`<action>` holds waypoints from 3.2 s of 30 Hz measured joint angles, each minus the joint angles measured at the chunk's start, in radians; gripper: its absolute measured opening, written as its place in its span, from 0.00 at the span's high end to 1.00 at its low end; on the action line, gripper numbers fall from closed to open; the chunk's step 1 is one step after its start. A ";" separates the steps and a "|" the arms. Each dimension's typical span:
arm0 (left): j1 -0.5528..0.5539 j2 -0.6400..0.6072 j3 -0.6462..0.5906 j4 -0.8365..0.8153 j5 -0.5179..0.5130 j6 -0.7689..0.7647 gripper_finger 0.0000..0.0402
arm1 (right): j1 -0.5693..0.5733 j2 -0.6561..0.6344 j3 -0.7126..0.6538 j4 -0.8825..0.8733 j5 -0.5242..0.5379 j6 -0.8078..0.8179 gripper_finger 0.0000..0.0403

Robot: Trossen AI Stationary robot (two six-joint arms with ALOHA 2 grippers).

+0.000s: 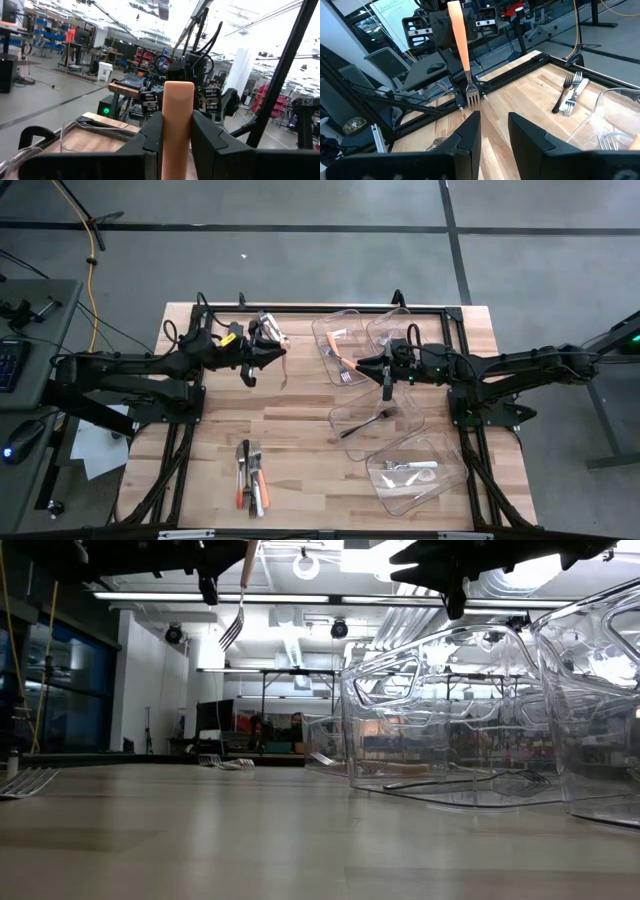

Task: Sort silverware by color (type)
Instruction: Put the light orange fork into the left transparent bin

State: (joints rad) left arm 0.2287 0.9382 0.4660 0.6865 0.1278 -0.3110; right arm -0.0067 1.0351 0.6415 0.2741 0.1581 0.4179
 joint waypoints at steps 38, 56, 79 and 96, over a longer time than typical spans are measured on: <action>-0.001 0.065 0.020 0.099 -0.045 -0.024 0.88 | -0.004 0.048 0.005 0.061 -0.006 0.044 0.73; -0.047 0.339 0.221 0.135 0.011 0.040 0.88 | -0.039 0.452 0.358 0.059 -0.009 -0.083 0.38; -0.032 0.351 0.238 0.130 0.010 0.053 0.88 | -0.039 0.529 0.438 0.042 -0.084 -0.028 0.63; -0.030 0.351 0.237 0.121 0.009 0.056 0.73 | -0.039 0.529 0.438 0.000 -0.104 -0.036 0.94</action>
State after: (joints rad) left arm 0.1982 1.2892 0.7029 0.8070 0.1372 -0.2550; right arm -0.0460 1.5642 1.0794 0.2737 0.0544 0.3822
